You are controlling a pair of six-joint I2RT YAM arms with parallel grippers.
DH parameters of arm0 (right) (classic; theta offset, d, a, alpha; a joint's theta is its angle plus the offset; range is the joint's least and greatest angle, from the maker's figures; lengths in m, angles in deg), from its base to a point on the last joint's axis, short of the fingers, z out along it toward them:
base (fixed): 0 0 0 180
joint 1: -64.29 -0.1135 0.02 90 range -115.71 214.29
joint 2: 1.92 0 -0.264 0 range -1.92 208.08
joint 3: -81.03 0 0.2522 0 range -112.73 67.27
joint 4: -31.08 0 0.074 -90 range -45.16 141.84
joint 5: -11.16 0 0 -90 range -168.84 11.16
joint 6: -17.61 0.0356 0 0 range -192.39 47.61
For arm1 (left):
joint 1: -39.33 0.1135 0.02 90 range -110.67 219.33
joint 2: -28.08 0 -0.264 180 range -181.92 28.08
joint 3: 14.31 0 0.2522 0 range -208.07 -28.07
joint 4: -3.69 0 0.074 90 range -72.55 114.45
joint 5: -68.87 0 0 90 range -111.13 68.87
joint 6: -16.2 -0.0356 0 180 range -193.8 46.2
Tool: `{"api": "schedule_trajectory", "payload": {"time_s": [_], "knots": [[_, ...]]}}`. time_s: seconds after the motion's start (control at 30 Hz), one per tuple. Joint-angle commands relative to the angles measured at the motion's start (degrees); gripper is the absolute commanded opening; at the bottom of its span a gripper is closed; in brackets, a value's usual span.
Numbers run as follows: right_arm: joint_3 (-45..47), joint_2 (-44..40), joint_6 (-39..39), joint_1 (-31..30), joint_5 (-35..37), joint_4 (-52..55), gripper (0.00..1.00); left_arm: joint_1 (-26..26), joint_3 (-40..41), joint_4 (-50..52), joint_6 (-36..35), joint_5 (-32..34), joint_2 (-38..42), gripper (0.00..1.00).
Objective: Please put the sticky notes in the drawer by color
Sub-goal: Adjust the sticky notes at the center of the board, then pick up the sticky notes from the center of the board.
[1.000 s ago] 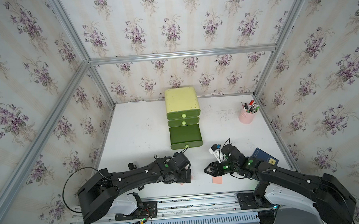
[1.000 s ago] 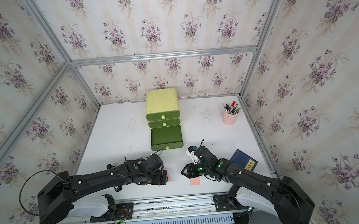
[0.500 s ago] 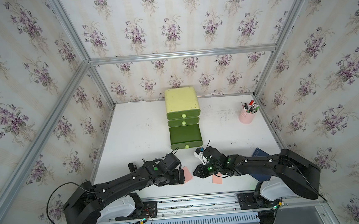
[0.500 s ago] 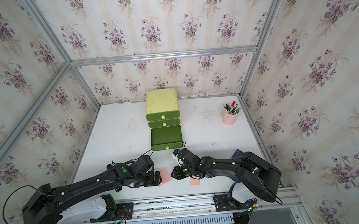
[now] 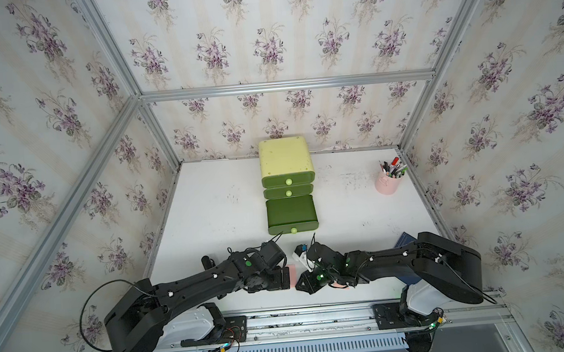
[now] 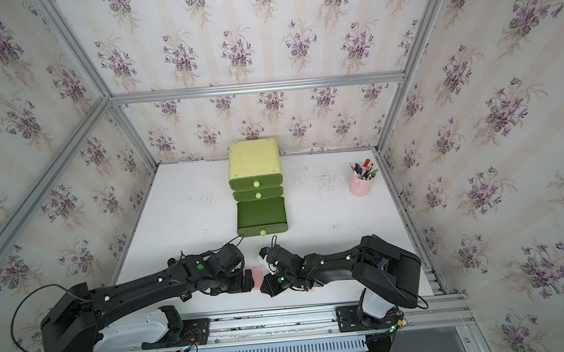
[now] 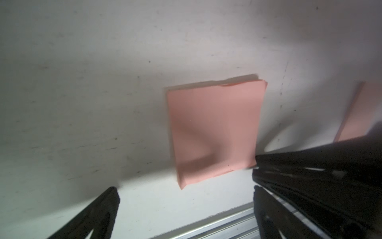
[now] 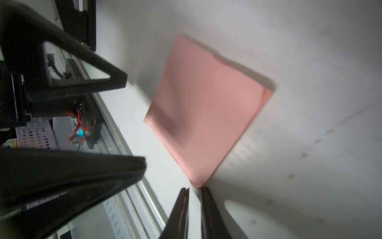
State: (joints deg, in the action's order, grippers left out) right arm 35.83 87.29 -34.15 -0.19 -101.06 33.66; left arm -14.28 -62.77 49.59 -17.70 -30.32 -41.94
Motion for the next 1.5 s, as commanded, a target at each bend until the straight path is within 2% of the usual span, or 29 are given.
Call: {"api": "schedule_trajectory", "payload": {"time_s": [0.0, 0.3, 0.43, 0.5, 0.6, 1.13, 1.37, 1.47], "knots": [[1.37, -2.39, 2.58, -0.26, 0.32, -2.97, 0.2, 0.03, -0.62, -0.55, -0.02, 0.37, -0.92, 1.0], [3.45, -17.15, 2.58, 1.71, 13.49, 14.18, 0.26, -0.66, -7.13, 2.09, -2.3, 3.14, -7.13, 1.0], [5.82, -24.06, 3.59, 5.4, 16.1, 19.38, 0.28, -1.5, -11.73, 4.61, -3.96, 3.75, -13.37, 1.0], [6.86, -27.32, 3.86, 6.91, 16.7, 21.4, 0.35, -1.59, -13.14, 6.09, -4.69, 3.98, -15.66, 1.0], [7.45, -30.84, 4.04, 7.7, 17.02, 22.77, 0.4, -1.94, -13.48, 7.01, -4.72, 4.45, -17.42, 1.0], [9.46, -31.27, 4.48, 7.8, 16.98, 21.29, 0.43, -4.89, -16.31, 6.41, -3.62, 4.67, -24.28, 0.98], [9.23, -33.4, 4.06, 7.82, 17.73, 22.71, 0.43, -6.15, -15.79, 5.33, -3.49, 3.62, -29.26, 0.87], [9.36, -34.02, 3.95, 7.83, 17.82, 22.5, 0.43, -6.22, -15.24, 4.62, -3.63, 2.66, -30.15, 0.77]]}}
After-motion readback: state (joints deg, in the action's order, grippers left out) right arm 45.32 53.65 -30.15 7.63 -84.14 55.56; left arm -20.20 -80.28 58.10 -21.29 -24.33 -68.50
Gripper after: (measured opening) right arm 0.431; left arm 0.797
